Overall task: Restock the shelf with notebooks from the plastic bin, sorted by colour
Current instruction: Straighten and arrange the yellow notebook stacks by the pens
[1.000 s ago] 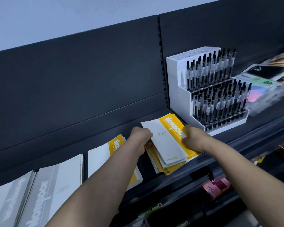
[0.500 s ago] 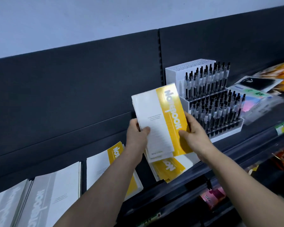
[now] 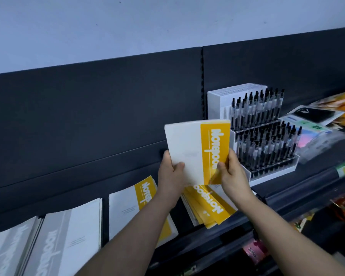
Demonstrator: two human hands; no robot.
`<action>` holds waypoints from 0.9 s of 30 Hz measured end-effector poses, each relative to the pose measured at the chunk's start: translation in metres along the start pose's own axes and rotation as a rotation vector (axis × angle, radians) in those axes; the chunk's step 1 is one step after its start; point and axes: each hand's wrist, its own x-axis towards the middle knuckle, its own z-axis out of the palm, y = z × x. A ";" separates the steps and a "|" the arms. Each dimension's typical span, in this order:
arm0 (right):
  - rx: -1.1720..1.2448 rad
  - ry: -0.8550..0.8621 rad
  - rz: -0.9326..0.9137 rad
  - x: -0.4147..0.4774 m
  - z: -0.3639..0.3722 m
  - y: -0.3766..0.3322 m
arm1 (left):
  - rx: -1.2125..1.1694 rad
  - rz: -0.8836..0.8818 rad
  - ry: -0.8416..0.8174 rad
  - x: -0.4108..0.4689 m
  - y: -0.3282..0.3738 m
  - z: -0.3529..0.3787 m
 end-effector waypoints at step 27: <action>-0.736 -0.537 0.039 -0.040 0.137 -0.038 | 0.647 -0.433 0.055 -0.047 -0.057 -0.155</action>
